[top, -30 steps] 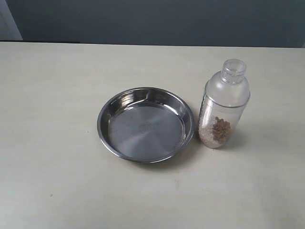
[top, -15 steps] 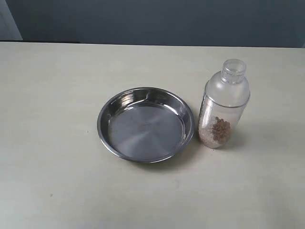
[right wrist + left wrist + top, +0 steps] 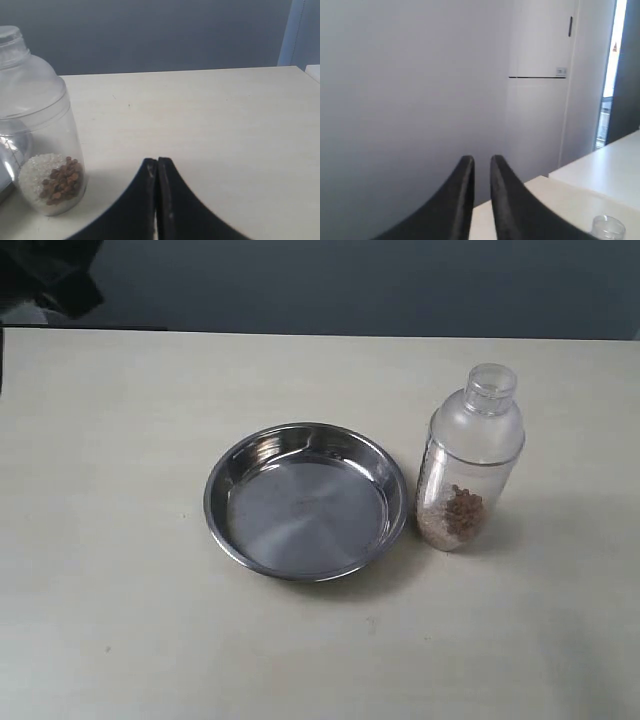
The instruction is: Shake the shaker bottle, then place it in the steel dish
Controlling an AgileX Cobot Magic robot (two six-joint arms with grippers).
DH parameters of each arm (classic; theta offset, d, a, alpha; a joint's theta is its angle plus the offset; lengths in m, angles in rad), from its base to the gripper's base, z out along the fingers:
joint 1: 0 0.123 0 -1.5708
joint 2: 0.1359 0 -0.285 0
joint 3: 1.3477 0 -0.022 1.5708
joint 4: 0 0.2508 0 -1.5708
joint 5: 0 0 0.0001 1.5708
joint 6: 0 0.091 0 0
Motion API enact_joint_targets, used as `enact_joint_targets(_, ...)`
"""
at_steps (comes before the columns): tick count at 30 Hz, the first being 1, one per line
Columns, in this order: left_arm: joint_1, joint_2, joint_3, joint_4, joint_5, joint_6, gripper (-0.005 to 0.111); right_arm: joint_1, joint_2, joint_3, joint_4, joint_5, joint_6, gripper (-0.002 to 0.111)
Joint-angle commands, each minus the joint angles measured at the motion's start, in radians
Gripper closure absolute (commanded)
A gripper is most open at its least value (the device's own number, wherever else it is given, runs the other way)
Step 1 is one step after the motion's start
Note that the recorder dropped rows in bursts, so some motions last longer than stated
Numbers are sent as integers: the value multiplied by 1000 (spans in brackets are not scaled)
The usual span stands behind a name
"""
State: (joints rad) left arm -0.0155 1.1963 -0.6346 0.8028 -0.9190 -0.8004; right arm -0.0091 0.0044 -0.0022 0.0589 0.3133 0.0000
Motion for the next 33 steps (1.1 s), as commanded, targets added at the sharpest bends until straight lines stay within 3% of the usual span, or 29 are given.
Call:
enact_joint_targets(1, -6, 119, -75, 91, -48, -80, 67, 0, -4, 2, -2, -8, 0, 109)
enact_joint_targets(4, -6, 175, -111, 121, -79, -80, 41, 0, -4, 2, -2, -8, 0, 109)
enact_joint_targets(7, -10, 221, -144, 162, -117, -80, 1, 0, -4, 2, -2, -8, 0, 109)
enact_joint_targets(11, -71, 285, -179, 209, -173, -84, 1, 0, -4, 2, -2, -8, 0, 109)
enact_joint_targets(24, -336, 499, -362, 126, -200, 15, 1, 0, -4, 2, 0, -8, 0, 109)
enact_joint_targets(33, -420, 673, -477, 104, -229, 18, 1, 0, -4, 2, 0, -8, 0, 109)
